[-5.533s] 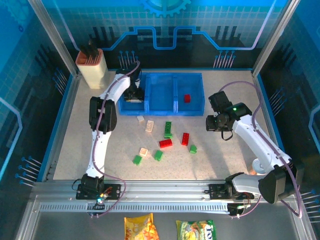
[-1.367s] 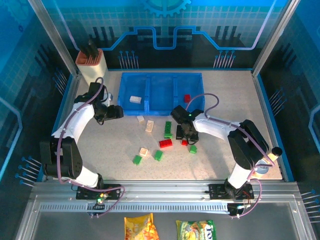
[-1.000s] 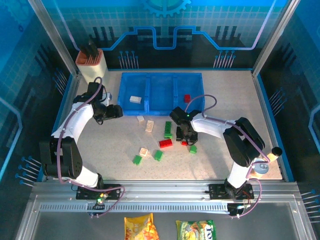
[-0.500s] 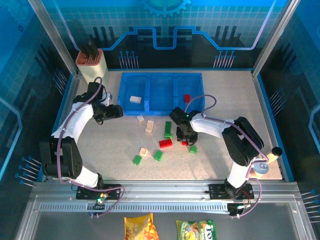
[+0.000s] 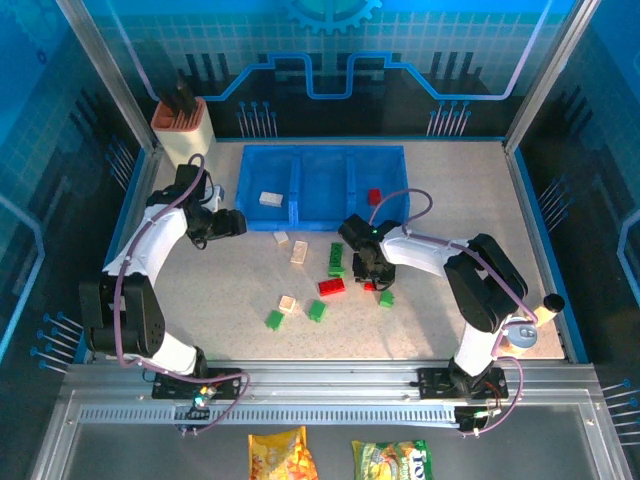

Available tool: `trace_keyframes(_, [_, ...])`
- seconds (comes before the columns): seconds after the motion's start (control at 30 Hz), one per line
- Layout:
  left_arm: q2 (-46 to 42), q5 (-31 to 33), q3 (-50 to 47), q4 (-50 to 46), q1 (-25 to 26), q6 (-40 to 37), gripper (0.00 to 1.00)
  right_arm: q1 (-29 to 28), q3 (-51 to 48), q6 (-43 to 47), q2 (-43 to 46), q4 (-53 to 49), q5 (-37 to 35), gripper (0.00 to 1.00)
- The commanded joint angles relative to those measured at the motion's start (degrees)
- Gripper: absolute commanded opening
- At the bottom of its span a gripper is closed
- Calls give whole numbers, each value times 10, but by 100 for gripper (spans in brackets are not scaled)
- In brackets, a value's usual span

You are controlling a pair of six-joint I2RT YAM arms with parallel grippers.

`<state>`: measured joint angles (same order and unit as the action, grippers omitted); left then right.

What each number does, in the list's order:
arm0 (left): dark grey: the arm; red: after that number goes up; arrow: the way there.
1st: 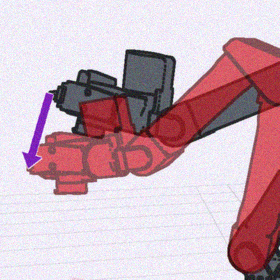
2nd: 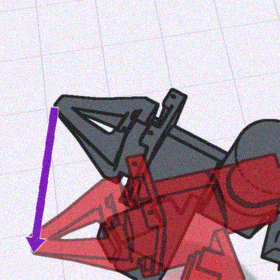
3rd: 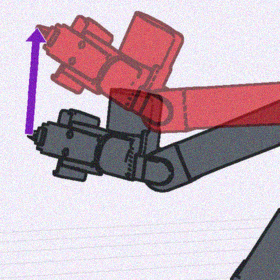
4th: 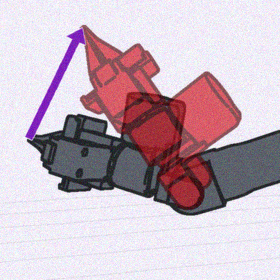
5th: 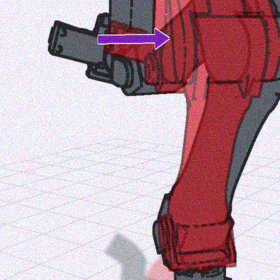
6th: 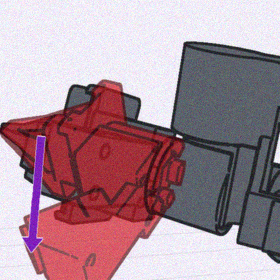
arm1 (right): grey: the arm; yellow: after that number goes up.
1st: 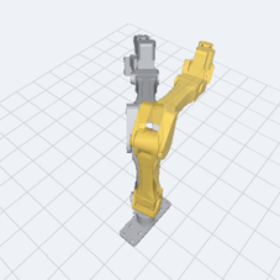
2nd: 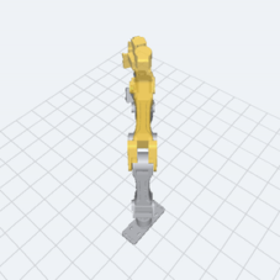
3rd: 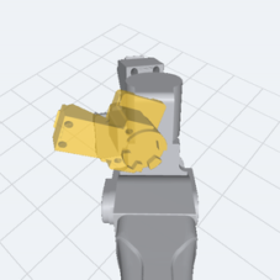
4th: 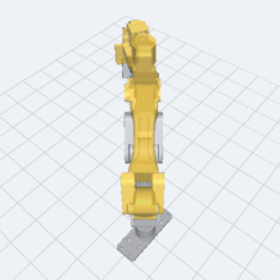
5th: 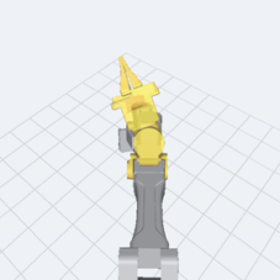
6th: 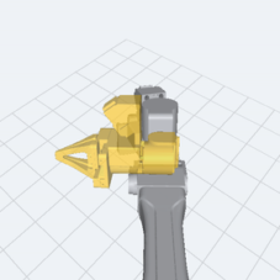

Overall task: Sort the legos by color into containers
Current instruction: Pick up the lego from the center of the table, then place the lego in the container.

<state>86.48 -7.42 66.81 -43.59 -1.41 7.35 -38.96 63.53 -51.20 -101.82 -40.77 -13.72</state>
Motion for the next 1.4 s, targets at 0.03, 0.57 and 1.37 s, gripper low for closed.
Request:
trace_keyframes(0.03, [7,-20,9,-2,-6,-4,76,-9,22,8,26,-34,-23,36])
trace_keyframes(0.57, [6,-23,10,-3,-8,-4,76,11,73,75,68,-102,-24,36])
trace_keyframes(1.37, [-9,-15,3,-1,-8,-7,76,141,232,219,23,-140,2,37])
